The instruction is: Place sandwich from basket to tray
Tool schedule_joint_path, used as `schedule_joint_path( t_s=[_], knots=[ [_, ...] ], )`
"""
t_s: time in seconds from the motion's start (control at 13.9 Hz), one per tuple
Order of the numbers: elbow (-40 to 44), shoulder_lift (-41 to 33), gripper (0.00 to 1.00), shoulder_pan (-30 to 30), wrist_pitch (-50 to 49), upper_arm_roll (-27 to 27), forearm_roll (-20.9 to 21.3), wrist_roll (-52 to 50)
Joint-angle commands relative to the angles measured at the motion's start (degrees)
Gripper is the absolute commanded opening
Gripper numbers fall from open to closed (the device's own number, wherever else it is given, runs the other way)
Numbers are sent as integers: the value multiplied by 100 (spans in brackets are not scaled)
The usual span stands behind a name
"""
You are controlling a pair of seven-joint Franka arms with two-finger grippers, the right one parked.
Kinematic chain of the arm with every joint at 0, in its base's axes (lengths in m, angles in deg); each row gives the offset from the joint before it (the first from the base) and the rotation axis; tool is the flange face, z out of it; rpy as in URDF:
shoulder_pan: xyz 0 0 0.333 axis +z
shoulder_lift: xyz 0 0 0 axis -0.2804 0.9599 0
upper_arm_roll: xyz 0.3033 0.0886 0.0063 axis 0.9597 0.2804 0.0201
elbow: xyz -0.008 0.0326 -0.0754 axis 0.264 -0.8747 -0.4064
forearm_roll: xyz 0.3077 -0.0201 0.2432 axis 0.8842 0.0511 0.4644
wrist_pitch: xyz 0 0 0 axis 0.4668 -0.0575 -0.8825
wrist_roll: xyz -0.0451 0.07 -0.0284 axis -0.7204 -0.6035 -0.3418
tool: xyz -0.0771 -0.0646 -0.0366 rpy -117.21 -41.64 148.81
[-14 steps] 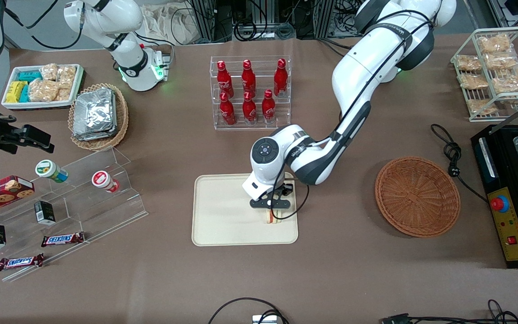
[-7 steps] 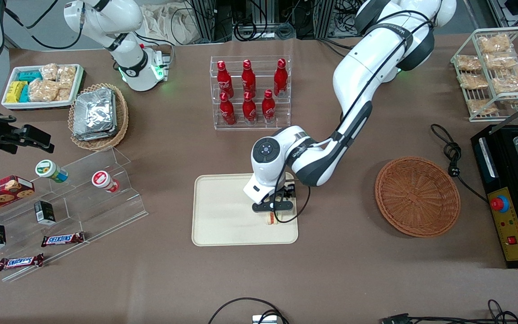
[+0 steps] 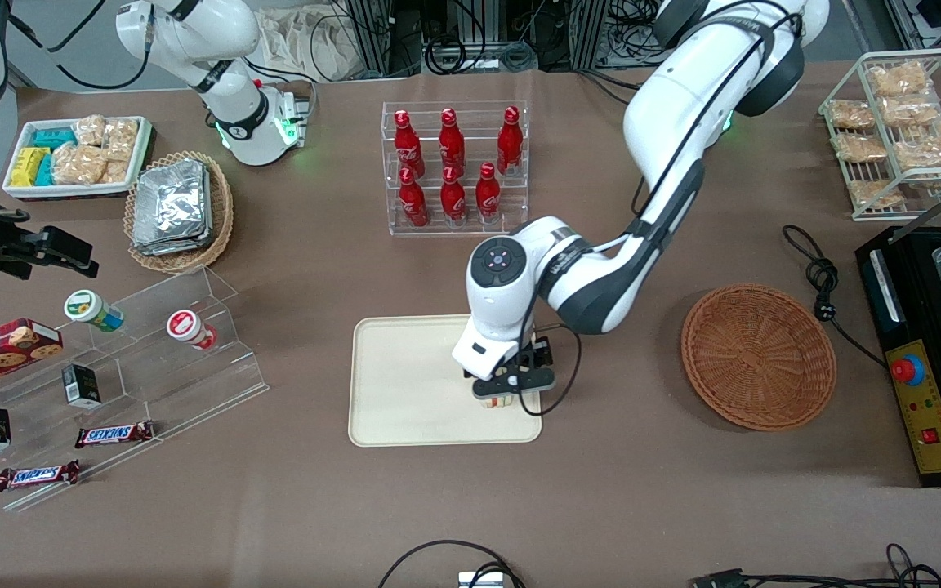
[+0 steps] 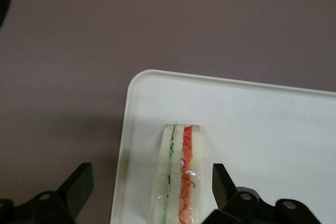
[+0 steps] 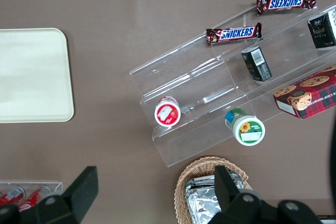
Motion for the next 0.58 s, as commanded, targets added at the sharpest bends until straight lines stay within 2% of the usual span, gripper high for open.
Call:
schedule_joint_path(
  t_s=[0.0,0.22,0.5],
  knots=[
    [-112,-533,100,272,-472,-21,40,-135],
    [-121,-990,100,702,-999,-39,-143,5],
    [-174,-1518,100,1326,-1394,-30,-583,707]
  ],
)
